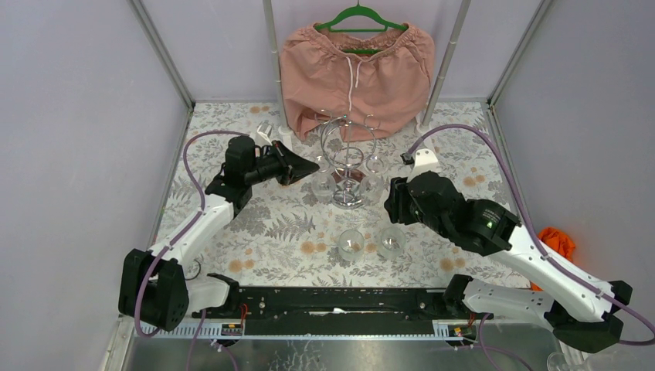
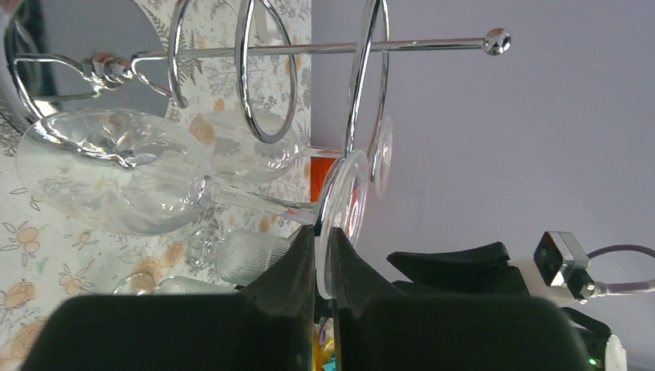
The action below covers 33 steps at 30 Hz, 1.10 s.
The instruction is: Take the wine glass off the wine glass rack
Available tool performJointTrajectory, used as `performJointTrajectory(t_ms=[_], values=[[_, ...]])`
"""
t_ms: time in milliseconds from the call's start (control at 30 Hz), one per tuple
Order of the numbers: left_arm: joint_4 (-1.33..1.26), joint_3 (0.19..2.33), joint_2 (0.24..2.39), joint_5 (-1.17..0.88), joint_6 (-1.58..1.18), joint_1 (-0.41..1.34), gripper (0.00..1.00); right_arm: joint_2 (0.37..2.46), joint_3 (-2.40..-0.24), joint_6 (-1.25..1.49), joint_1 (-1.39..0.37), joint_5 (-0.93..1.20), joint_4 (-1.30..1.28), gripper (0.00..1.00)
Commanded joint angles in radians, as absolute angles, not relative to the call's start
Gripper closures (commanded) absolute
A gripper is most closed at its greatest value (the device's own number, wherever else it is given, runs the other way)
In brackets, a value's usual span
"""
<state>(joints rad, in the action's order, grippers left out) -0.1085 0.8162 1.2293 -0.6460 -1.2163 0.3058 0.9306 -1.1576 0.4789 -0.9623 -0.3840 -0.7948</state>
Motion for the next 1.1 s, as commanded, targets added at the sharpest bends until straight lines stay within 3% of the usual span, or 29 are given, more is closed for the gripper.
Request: performJointTrajectory(t_ms=[0,200,467,767,1067], values=[[-0.238,0.814,1.203,-0.728,-1.278,0.3,0.91,0.939,-1.157,0.458,-0.969,-0.422,-0.757,0.52],[-0.205,0.819,1.185,-0.735,-1.264,0.289,0.86,0.945,-1.153,0.453,-0.969,-0.422,-0.749,0.52],[-0.204,0.776,1.154,-0.746,-1.271,0.28,0.89,0.958,-1.143,0.448,-0.969,-0.425,-0.738,0.52],[-0.153,0.789,1.126,-0.75,-1.253,0.272,0.63,0.969,-1.128,0.446,-0.969,-0.416,-0.717,0.52],[-0.149,0.786,1.137,-0.744,-1.234,0.268,0.72,0.965,-1.123,0.446,-0.969,-0.422,-0.715,0.52]])
